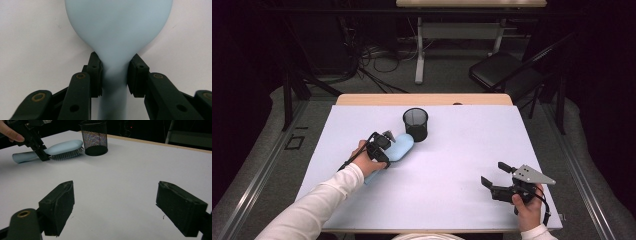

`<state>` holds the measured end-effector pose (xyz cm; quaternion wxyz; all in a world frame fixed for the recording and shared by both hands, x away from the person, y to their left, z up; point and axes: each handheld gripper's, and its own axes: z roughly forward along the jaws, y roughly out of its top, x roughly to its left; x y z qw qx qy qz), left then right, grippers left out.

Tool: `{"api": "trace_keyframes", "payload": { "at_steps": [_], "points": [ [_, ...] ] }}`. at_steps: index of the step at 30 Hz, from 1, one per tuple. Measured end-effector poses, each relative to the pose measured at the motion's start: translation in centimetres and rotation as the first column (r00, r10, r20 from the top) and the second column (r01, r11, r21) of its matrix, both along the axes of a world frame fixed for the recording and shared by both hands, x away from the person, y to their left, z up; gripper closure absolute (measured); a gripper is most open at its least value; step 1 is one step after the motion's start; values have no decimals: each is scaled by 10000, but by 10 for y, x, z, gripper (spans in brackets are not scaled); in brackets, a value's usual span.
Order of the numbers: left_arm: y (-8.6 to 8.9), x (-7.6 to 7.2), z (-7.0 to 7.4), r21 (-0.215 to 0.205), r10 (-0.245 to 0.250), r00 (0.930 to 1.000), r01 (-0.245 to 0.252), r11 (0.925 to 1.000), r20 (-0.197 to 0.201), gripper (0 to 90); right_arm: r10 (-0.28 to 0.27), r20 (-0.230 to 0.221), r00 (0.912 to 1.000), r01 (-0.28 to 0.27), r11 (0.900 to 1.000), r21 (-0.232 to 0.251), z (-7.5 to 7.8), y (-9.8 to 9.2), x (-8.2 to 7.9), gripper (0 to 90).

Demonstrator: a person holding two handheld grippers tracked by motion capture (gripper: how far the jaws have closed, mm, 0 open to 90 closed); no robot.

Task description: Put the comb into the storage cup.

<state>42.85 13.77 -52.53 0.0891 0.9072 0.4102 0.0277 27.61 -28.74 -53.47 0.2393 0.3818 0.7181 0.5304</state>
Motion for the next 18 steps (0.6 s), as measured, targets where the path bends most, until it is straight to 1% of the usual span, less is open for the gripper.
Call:
{"api": "trace_keyframes", "payload": {
  "at_steps": [18],
  "points": [
    [0, -1, 0, -3, 58, 10000, -58, 10000, -10, 691, -2, 6, 10000, 2, 10000, 8, 0, 0, 0, 146]
  ]
}}
